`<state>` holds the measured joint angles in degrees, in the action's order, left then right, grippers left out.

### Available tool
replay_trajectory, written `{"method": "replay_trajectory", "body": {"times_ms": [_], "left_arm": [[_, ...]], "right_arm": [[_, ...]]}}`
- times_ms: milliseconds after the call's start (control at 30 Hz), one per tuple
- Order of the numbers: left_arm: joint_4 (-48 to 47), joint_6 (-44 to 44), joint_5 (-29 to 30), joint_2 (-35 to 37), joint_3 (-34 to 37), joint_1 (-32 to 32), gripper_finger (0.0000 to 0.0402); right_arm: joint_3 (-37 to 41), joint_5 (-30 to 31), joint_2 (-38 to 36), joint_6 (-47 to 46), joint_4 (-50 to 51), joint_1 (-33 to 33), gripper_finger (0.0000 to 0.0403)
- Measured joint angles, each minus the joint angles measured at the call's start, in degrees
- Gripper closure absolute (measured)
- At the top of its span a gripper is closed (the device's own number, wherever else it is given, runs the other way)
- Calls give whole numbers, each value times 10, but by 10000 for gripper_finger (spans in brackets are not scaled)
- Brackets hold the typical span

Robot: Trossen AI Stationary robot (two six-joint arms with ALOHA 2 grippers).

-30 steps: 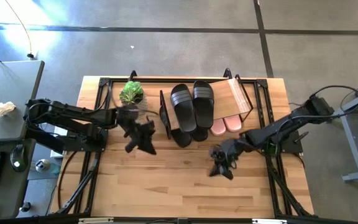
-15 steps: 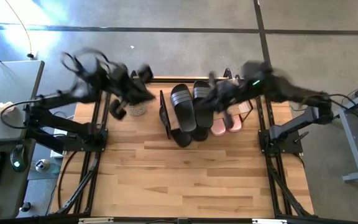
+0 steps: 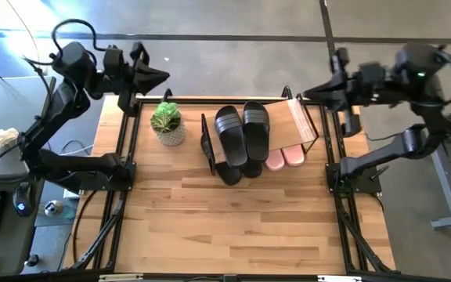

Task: Pick and place slides into the shelf
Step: Return to Home Position

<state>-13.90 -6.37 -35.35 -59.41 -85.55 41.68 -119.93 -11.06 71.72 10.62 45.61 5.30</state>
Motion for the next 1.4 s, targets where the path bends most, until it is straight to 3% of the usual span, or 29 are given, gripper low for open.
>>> {"method": "replay_trajectory", "body": {"times_ms": [167, 300, 433, 633, 1067, 1400], "left_arm": [[9, -28, -13, 54, 86, 48, 402], [48, -44, -17, 94, 153, 63, 402], [114, -78, -21, 146, 221, 64, 402], [173, -127, 27, 224, 317, 63, 402], [248, -228, 108, 381, 503, 63, 402], [241, -256, 130, 439, 573, 63, 402]], "right_arm": [[103, 16, -92, -20, -12, 0, 403], [285, 24, -203, -80, -153, 0, 403], [468, 69, -322, -140, -289, 0, 403], [646, 135, -453, -196, -406, 0, 403], [886, 184, -592, -261, -571, 0, 403], [982, 190, -640, -295, -640, 0, 403]]}}
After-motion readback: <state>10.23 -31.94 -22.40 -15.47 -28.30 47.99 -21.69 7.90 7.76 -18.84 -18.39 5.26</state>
